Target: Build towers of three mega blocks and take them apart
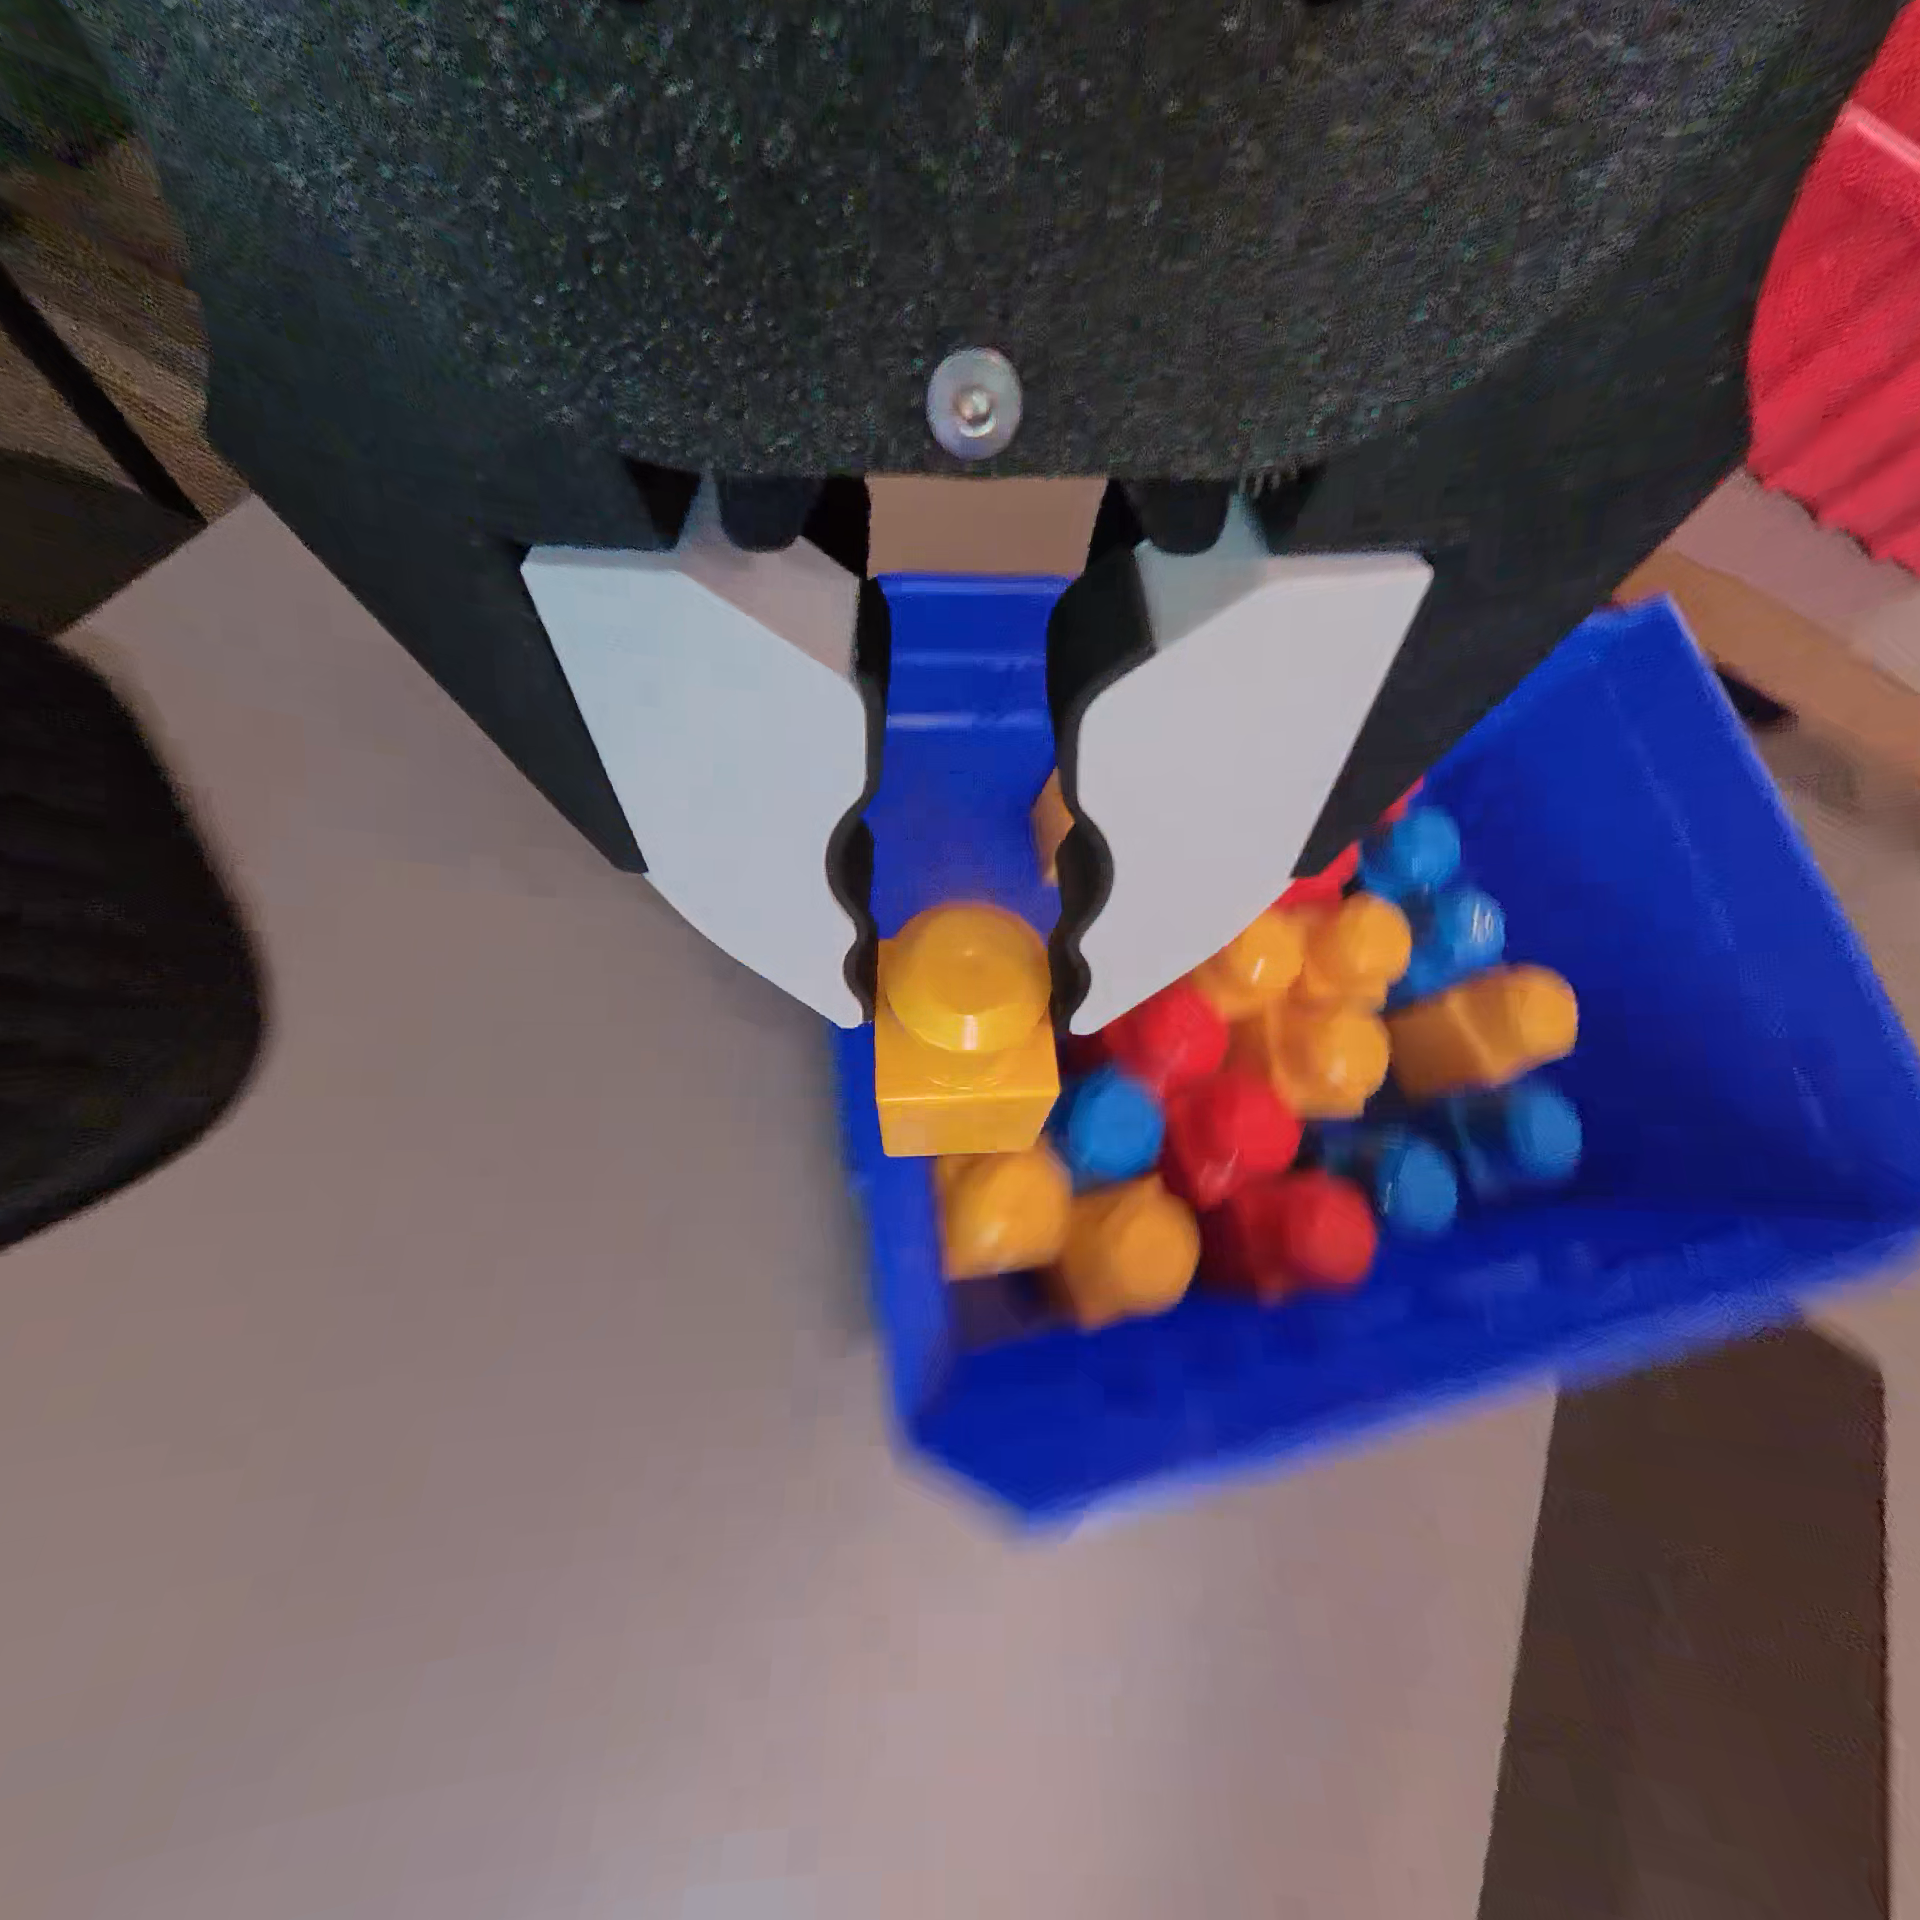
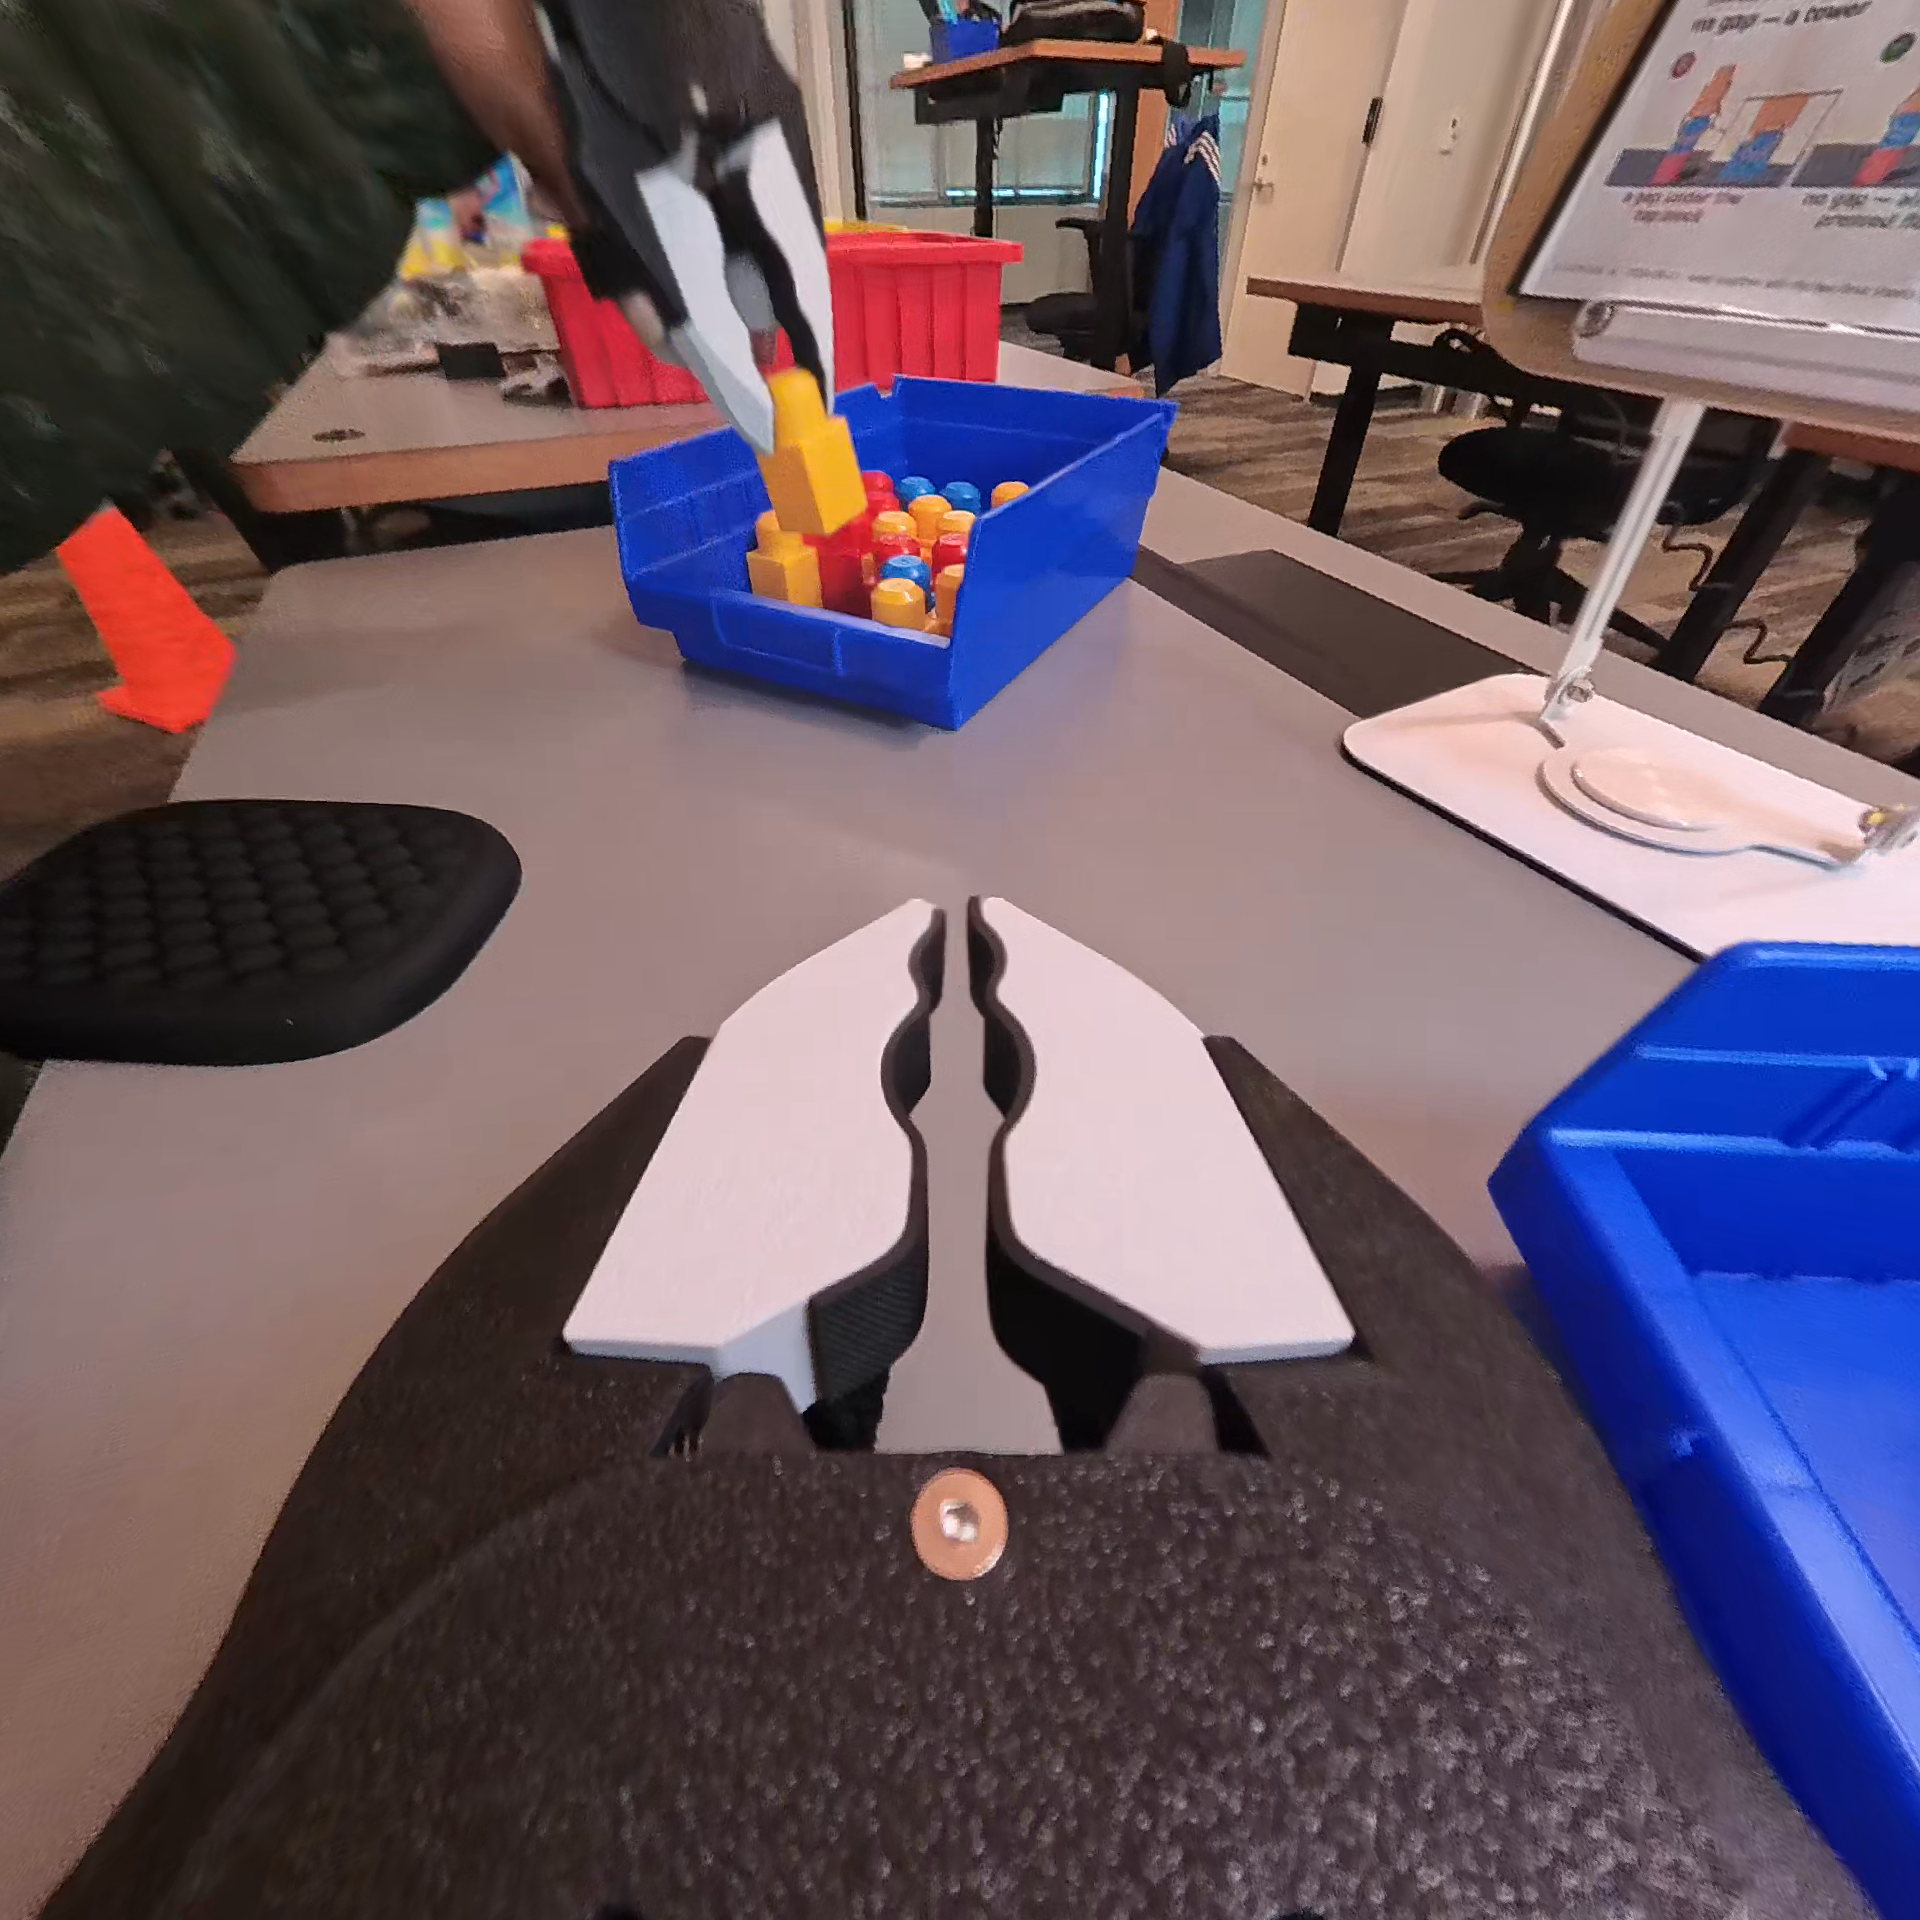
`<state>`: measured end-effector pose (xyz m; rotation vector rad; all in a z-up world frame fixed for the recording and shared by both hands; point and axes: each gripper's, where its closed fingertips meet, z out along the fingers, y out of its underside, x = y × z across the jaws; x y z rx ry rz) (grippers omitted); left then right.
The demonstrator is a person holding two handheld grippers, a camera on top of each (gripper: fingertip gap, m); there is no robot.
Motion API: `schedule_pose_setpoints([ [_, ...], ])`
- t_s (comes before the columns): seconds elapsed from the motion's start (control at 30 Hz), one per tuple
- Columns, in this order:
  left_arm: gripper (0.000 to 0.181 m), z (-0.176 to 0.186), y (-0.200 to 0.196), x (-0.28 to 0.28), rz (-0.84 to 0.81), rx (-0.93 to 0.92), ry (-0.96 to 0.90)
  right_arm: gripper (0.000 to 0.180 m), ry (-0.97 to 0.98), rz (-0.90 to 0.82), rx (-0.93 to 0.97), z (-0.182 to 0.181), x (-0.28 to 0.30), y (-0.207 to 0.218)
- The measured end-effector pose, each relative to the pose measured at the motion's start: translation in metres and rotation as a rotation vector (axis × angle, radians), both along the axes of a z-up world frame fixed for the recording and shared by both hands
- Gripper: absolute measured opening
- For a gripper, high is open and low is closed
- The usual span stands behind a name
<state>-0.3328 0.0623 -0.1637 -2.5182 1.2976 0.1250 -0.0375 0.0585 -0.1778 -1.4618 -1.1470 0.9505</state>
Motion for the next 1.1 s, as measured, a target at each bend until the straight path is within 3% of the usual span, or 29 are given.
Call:
schedule_pose_setpoints([
  [0.1, 0.031, 0.010, -0.026, 0.082, -0.204, 0.010, -0.086, 0.023, -0.035, 0.026, 0.045, 0.000, -0.015, -0.013],
  [0.2, 0.032, -0.003, -0.053, 0.156, -0.395, 0.004, -0.101, 0.044, -0.092, 0.065, 0.097, -0.003, -0.036, -0.034],
  [0.33, 0.032, -0.025, -0.078, 0.228, -0.537, -0.043, -0.143, 0.057, -0.181, 0.135, 0.160, -0.015, -0.060, -0.061],
  [0.37, 0.032, -0.028, -0.080, 0.239, -0.554, -0.049, -0.148, 0.059, -0.208, 0.148, 0.167, -0.021, -0.063, -0.064],
  [0.47, 0.031, -0.034, -0.079, 0.249, -0.575, -0.070, -0.151, 0.038, -0.267, 0.202, 0.182, -0.033, -0.060, -0.071],
  [0.6, 0.036, -0.019, -0.055, 0.222, -0.499, 0.020, -0.177, 0.037, -0.292, 0.206, 0.083, -0.045, -0.051, -0.061],
  [0.8, 0.033, 0.015, 0.027, 0.093, -0.070, 0.218, -0.205, 0.037, -0.355, 0.245, -0.067, -0.080, -0.049, -0.056],
  [0.97, 0.035, -0.034, 0.045, -0.006, 0.207, 0.061, -0.193, 0.037, -0.444, 0.267, -0.038, -0.093, -0.046, -0.059],
  [1.1, 0.039, -0.065, 0.037, -0.005, 0.164, -0.028, -0.253, 0.038, -0.556, 0.251, 0.026, -0.107, -0.037, -0.058],
])
